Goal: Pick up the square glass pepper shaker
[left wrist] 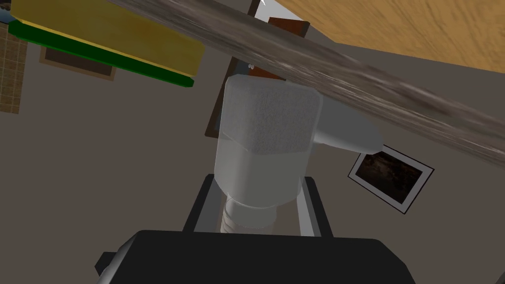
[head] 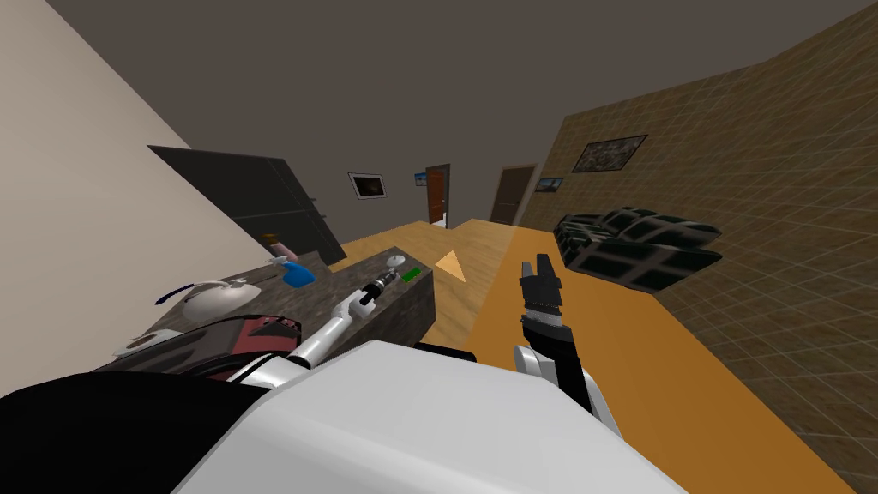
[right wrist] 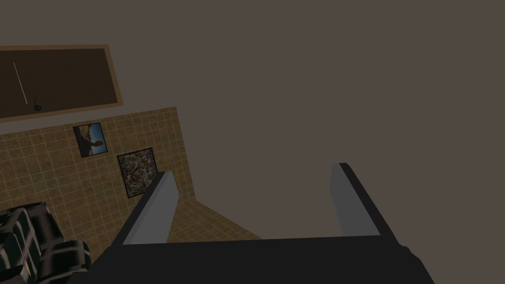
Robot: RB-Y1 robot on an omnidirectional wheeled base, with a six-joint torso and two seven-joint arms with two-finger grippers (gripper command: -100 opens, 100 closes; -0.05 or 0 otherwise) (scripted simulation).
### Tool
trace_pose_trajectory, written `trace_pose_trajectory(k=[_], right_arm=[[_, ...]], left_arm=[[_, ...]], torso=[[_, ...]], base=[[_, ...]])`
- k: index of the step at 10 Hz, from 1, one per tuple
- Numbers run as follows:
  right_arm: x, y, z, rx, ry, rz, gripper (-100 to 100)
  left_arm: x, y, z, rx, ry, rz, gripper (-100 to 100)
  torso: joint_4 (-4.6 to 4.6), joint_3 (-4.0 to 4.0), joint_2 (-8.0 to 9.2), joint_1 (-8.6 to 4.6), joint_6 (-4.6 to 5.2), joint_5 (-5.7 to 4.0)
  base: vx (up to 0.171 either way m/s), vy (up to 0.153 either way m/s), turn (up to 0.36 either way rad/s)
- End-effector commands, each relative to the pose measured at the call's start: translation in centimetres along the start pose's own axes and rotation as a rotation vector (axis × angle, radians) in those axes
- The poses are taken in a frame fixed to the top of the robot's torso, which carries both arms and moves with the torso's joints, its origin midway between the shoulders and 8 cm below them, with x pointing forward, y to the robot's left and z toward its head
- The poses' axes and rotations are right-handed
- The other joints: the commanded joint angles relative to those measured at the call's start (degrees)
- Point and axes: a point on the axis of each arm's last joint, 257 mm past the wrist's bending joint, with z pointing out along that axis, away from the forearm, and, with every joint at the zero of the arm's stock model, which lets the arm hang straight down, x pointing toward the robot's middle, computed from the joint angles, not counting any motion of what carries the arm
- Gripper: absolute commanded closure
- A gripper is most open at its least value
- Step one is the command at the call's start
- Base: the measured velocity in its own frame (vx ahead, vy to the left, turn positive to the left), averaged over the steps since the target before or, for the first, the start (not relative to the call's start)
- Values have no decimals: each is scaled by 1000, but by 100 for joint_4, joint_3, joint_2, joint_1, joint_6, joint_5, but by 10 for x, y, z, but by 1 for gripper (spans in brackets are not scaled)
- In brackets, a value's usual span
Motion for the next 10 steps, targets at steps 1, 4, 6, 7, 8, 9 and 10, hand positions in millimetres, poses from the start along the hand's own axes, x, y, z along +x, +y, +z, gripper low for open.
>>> trace_pose_trajectory(k=[1,4,6,7,8,9,10], right_arm=[[0,0,0,0,0,0,0],[0,0,0,0,0,0,0],[0,0,0,0,0,0,0],[0,0,0,0,0,0,0],[0,0,0,0,0,0,0],[0,0,0,0,0,0,0],[0,0,0,0,0,0,0]], left_arm=[[1,-6,-8,13,-3,-1,100],[6,-1,-27,1,6,1,100],[5,3,-40,-10,8,4,100],[9,1,-47,-5,13,3,100],[6,-8,-50,13,6,2,100],[1,-18,-49,31,-5,2,100],[6,-4,-63,-2,11,5,100]], torso=[[0,0,0,0,0,0],[0,0,-1,-3,2,-1],[1,0,0,-2,5,1],[-1,-4,-8,2,1,2],[-4,-7,-11,3,2,3],[-1,-1,-1,1,3,4],[5,7,10,-2,8,4]], base=[[37,2,15],[47,-3,-3],[53,-2,3],[77,2,4],[33,-1,6],[0,0,0],[51,-13,-18]])
